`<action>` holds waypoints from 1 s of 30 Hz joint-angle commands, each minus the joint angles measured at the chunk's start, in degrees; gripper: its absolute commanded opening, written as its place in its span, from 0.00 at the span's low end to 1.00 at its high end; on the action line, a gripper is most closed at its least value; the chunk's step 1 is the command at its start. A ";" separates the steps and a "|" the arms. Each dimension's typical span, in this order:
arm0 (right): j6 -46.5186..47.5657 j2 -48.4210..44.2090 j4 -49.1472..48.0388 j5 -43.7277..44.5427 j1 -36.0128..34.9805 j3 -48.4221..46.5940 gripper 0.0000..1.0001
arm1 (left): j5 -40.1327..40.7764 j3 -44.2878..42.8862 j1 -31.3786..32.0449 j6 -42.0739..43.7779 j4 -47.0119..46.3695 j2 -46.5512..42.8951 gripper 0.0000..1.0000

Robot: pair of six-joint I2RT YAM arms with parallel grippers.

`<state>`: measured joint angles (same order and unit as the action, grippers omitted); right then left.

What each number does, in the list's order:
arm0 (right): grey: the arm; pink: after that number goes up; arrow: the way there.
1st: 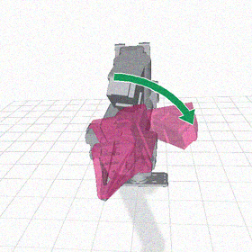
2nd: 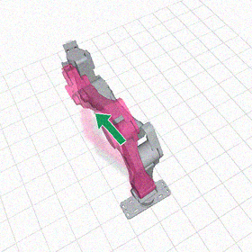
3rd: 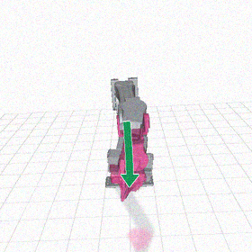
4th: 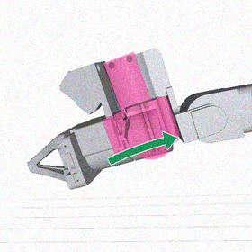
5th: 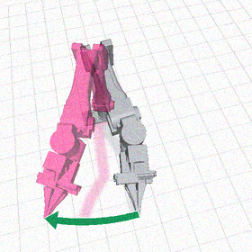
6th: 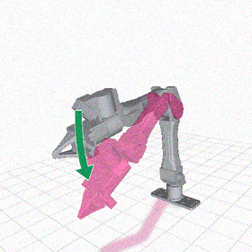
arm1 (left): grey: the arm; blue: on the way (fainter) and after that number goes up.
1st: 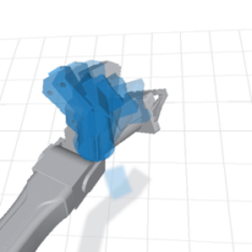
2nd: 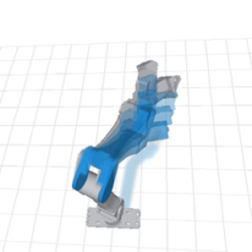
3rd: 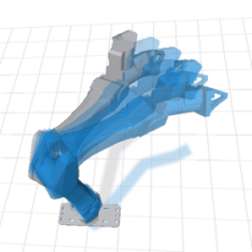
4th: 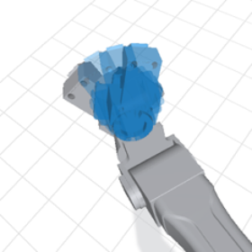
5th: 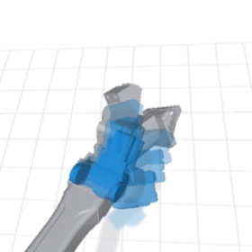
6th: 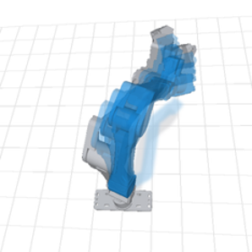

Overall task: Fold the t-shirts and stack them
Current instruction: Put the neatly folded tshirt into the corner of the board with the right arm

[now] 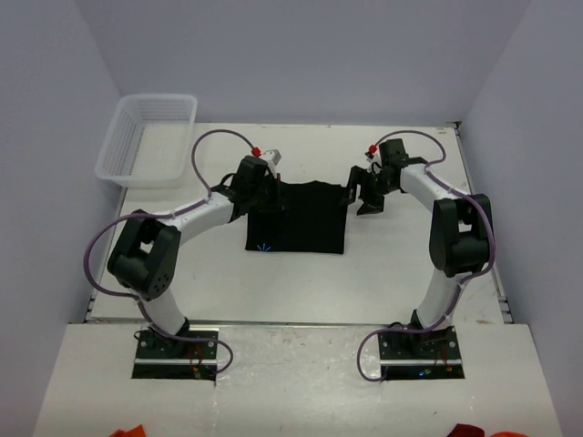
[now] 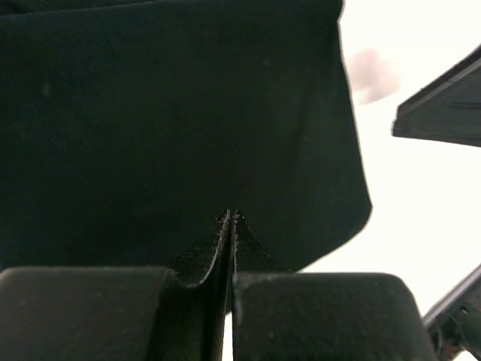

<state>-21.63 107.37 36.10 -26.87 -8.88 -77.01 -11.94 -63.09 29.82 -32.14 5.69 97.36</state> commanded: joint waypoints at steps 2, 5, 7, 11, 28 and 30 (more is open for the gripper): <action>-0.43 0.55 -3.49 -2.57 0.01 0.63 0.71 | 2.27 -5.72 0.32 1.91 1.07 3.96 0.00; -1.13 1.69 -3.49 -2.92 0.01 0.90 0.71 | 3.07 -8.61 0.32 2.43 2.65 7.21 0.00; -1.58 1.96 -3.67 -3.10 0.01 1.51 0.72 | 3.59 -11.26 0.32 2.52 3.97 9.51 0.00; -3.42 2.31 -4.19 -3.18 0.01 2.48 0.72 | 4.74 -14.25 0.23 2.87 6.87 11.88 0.00; -7.29 7.50 -8.94 -4.42 0.01 7.31 0.74 | 3.77 -15.92 -3.19 3.75 8.90 11.62 0.00; -7.55 7.85 -9.11 -4.33 0.01 7.23 0.74 | 3.16 -15.66 -3.89 3.75 8.72 11.54 0.00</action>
<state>-28.95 112.49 28.53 -33.01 -8.78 -71.18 -8.32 -77.03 26.96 -30.15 13.91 109.62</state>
